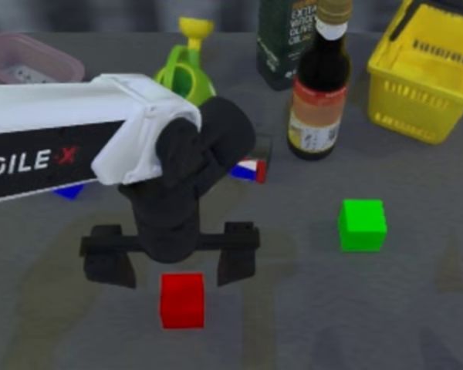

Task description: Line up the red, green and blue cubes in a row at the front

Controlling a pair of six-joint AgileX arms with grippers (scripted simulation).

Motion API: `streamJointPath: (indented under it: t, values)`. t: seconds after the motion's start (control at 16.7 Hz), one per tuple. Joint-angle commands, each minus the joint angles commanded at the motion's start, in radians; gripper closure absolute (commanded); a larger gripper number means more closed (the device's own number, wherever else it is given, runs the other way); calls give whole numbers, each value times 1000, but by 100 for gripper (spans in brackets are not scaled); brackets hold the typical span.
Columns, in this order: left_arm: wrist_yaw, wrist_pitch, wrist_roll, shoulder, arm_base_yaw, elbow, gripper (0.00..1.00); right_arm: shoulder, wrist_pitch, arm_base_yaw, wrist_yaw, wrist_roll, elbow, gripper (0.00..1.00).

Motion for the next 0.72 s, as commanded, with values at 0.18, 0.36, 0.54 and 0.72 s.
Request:
streamJointPath:
  t: [0.18, 0.36, 0.54, 0.72]
  values:
    - [-1, -60, 2, -34, 3, 43, 0, 0, 0, 0, 0, 0, 0, 0]
    - [-1, -58, 2, -31, -2, 41, 0, 0, 0, 0, 0, 0, 0, 0]
    - [-2, -38, 9, -59, 10, 21, 0, 31, -21, 8, 1, 10, 30, 0]
    - [-8, 39, 36, -169, 64, -67, 0, 156, -103, 43, 0, 47, 152, 0]
